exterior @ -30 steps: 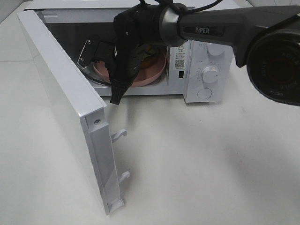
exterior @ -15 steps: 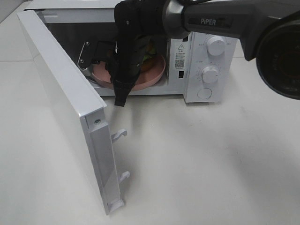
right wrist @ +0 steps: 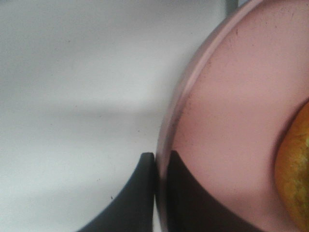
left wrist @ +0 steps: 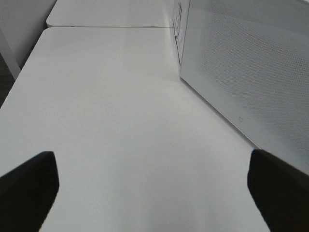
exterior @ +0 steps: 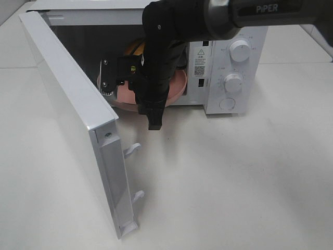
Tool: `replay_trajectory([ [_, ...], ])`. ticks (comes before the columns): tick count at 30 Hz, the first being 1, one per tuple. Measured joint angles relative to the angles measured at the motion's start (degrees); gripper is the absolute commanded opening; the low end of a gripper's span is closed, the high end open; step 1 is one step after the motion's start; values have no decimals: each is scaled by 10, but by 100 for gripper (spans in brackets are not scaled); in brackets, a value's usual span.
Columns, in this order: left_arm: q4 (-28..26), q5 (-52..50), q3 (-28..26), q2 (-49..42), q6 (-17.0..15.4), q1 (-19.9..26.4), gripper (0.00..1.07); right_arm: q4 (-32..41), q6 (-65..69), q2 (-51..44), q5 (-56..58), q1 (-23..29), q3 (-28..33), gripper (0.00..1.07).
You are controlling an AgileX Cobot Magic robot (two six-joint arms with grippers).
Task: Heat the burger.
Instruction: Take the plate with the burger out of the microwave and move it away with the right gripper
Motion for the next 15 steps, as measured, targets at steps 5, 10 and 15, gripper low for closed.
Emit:
replay_trajectory([
  [5,0,0,0,0,0,0,103,7,-26,-36,-27,0,57,0],
  [10,0,0,0,0,0,0,103,8,-34,-62,-55,0,98,0],
  [15,0,0,0,0,0,0,103,9,-45,-102,-90,4,158,0],
])
